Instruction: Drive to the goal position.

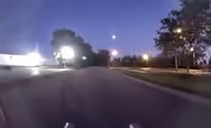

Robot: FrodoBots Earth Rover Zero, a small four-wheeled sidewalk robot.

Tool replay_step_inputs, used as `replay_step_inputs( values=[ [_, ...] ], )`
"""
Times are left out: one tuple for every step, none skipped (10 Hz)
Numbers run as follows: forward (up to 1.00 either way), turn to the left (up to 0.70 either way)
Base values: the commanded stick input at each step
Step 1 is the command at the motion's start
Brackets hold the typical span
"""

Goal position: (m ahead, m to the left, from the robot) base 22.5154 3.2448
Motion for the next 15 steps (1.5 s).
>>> replay_step_inputs(
  values=[
    [1.0, 0.0],
    [1.0, 0.0],
    [1.0, 0.0],
    [1.0, 0.0],
    [1.0, 0.0],
    [1.0, 0.0],
    [1.0, 0.0],
    [1.0, 0.0],
    [1.0, 0.0],
    [1.0, 0.0],
    [1.0, 0.0],
    [1.0, 0.0],
    [1.0, 0.0],
    [1.0, 0.0],
    [1.0, 0.0]
  ],
)
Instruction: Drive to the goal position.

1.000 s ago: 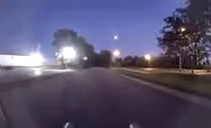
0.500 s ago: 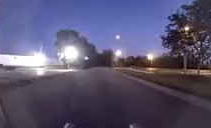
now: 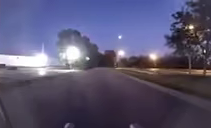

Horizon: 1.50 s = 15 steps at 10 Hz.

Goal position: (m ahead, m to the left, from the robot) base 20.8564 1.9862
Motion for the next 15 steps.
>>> replay_step_inputs(
  values=[
    [1.0, 0.0],
    [1.0, 0.0],
    [1.0, 0.0],
    [1.0, 0.0],
    [1.0, 0.0],
    [1.0, 0.0],
    [1.0, 0.0],
    [1.0, 0.0],
    [1.0, 0.0],
    [1.0, 0.0],
    [1.0, 0.0],
    [1.0, 0.0],
    [1.0, 0.0],
    [1.0, 0.0],
    [1.0, 0.0]
  ],
)
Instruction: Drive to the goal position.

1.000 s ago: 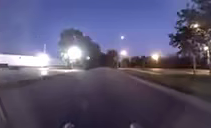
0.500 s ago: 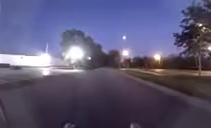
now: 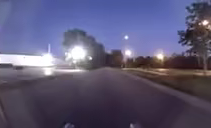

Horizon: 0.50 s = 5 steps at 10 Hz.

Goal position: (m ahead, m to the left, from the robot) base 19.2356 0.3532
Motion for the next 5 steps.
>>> replay_step_inputs(
  values=[
    [1.0, 0.0],
    [1.0, 0.0],
    [1.0, 0.0],
    [1.0, 0.0],
    [0.08, 0.0]
  ],
)
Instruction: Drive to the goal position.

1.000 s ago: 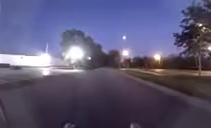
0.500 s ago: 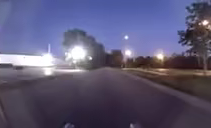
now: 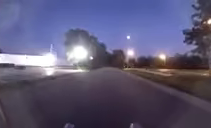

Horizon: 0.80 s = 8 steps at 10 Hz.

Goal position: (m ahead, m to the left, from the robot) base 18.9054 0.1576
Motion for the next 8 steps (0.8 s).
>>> replay_step_inputs(
  values=[
    [0.92, 0.0],
    [1.0, 0.0],
    [1.0, 0.0],
    [1.0, 0.0],
    [1.0, 0.0],
    [1.0, 0.0],
    [1.0, 0.0],
    [1.0, 0.0]
  ],
)
